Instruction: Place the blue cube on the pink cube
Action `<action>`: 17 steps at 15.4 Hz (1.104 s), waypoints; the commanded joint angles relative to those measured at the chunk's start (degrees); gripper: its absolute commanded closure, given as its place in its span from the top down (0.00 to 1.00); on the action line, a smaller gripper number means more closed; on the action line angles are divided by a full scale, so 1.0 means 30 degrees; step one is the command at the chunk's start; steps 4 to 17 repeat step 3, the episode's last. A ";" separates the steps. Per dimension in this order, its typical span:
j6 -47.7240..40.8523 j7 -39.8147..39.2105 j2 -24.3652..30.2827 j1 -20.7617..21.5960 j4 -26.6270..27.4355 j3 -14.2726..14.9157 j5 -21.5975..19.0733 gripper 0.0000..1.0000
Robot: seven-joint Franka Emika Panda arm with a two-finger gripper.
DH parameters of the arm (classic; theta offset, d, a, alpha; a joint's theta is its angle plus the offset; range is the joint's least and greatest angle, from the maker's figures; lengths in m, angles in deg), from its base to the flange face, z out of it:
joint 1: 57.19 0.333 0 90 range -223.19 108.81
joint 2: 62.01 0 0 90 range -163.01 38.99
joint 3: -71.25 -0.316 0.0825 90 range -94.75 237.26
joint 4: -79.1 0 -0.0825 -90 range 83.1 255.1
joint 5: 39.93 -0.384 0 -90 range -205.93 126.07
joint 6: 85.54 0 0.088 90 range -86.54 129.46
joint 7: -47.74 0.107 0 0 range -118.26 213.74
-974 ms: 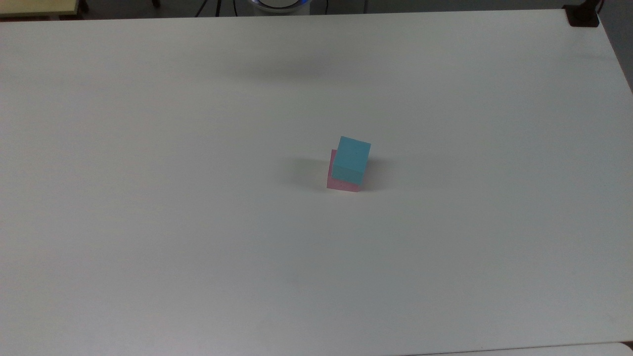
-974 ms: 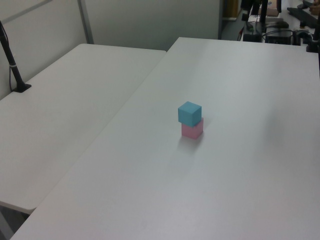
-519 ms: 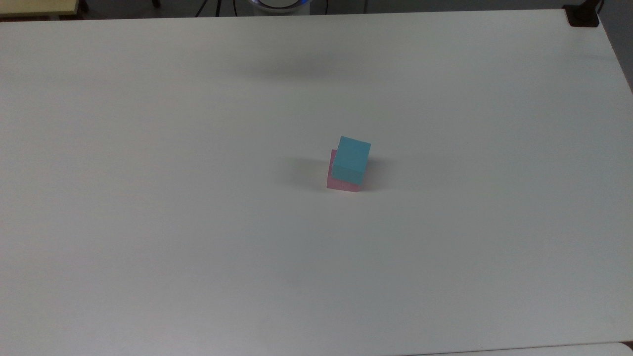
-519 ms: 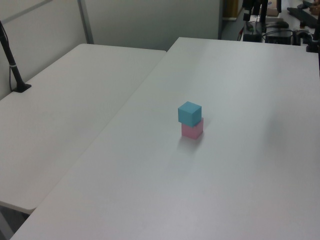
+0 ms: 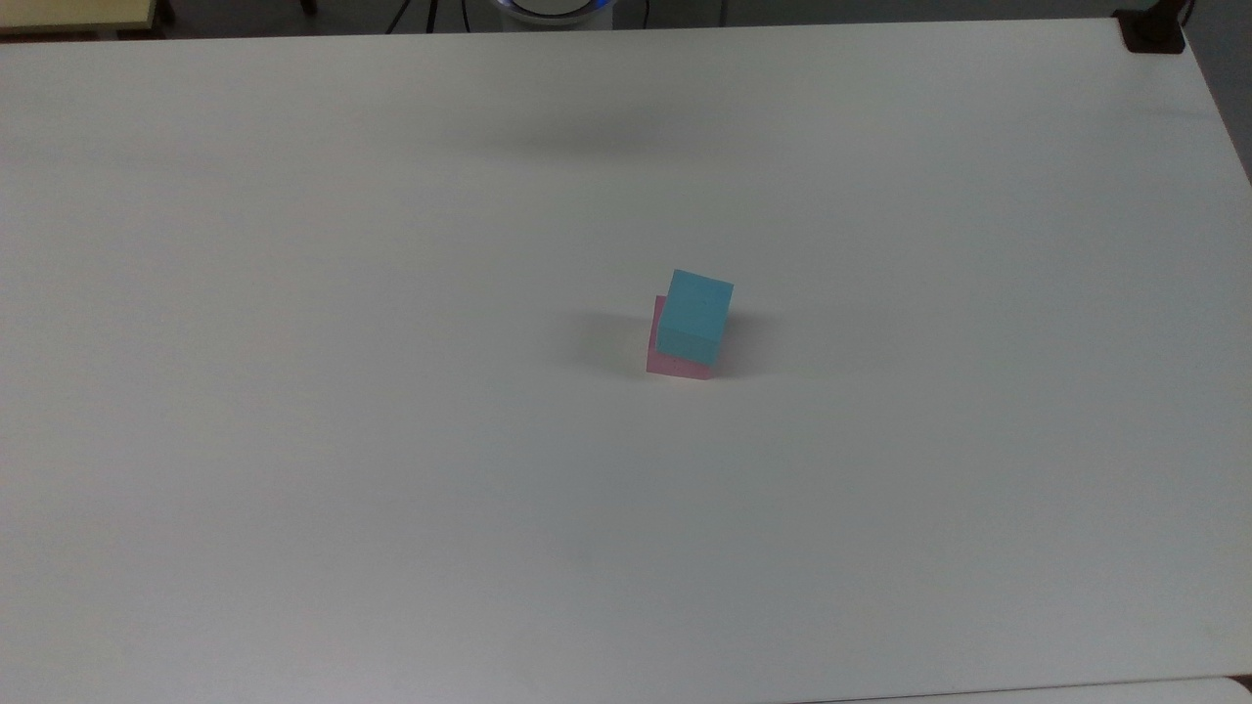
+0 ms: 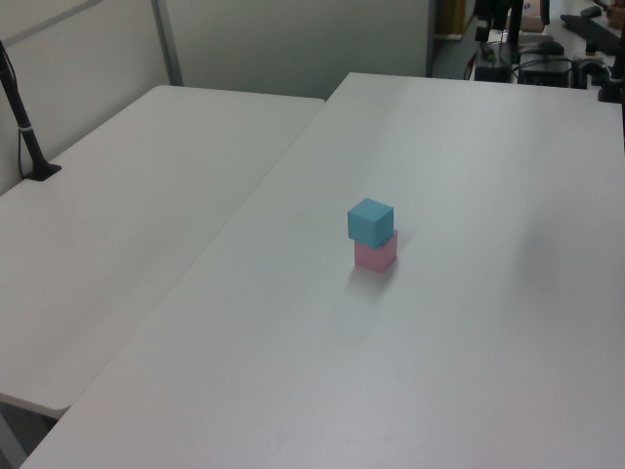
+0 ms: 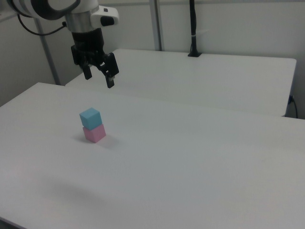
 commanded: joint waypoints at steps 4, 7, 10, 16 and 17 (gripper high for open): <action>-0.0359 -0.0490 0.0148 -0.0430 0.0070 -0.0444 -0.0345 1.00; -0.0359 -0.0490 0.0148 -0.0430 0.0070 -0.0444 -0.0345 1.00; -0.0359 -0.0490 0.0148 -0.0430 0.0070 -0.0444 -0.0345 1.00; -0.0359 -0.0490 0.0148 -0.0430 0.0070 -0.0444 -0.0345 1.00; -0.0359 -0.0490 0.0148 -0.0430 0.0070 -0.0444 -0.0345 1.00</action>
